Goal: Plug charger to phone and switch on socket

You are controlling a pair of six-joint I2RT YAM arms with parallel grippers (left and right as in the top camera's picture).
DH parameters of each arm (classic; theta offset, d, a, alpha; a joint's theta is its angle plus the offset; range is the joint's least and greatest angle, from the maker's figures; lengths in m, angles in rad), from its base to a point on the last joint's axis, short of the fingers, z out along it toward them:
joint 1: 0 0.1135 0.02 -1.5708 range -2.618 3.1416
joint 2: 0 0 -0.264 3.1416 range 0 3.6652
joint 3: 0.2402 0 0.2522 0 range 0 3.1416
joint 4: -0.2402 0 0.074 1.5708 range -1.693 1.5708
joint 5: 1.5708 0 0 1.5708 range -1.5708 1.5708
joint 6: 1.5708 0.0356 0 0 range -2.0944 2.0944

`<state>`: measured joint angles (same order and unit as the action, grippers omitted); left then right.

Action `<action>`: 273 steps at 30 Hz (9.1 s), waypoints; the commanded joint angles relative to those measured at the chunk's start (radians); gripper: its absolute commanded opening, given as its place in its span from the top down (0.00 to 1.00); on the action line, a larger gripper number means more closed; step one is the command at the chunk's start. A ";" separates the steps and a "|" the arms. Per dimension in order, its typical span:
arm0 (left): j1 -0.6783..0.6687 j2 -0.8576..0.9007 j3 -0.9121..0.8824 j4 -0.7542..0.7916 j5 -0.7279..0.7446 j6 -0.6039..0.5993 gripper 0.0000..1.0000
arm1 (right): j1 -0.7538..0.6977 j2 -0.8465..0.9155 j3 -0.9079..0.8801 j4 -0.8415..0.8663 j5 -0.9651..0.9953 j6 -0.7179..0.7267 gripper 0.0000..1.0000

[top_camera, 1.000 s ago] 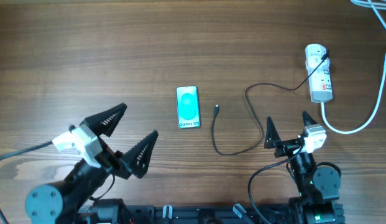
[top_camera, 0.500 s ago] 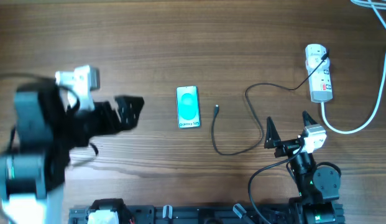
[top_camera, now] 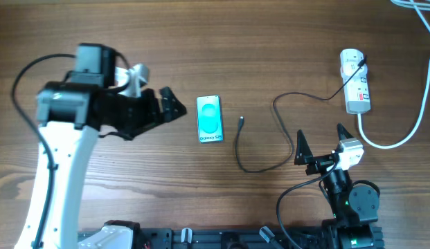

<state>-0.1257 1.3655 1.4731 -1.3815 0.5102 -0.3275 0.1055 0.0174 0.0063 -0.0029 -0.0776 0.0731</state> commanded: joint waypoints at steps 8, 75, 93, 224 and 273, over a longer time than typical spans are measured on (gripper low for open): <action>-0.251 0.262 0.167 -0.137 -0.355 -0.183 0.01 | -0.005 -0.010 -0.001 0.003 0.013 -0.014 0.00; -0.396 0.738 0.100 0.319 -0.505 -0.205 0.00 | -0.005 -0.010 -0.001 0.003 0.013 -0.014 0.00; -0.391 0.787 0.100 0.365 -0.504 -0.201 0.00 | -0.005 -0.010 -0.001 0.003 0.013 -0.014 0.00; -0.372 0.682 0.362 0.040 -0.004 -0.167 0.33 | -0.005 -0.010 -0.001 0.003 0.013 -0.014 0.00; 0.006 0.562 0.362 -0.026 1.067 -0.265 0.43 | -0.005 -0.010 -0.001 0.003 0.013 -0.014 0.00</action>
<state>-0.1238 1.9652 1.8114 -1.4036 1.5208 -0.5827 0.1055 0.0174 0.0063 -0.0029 -0.0776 0.0731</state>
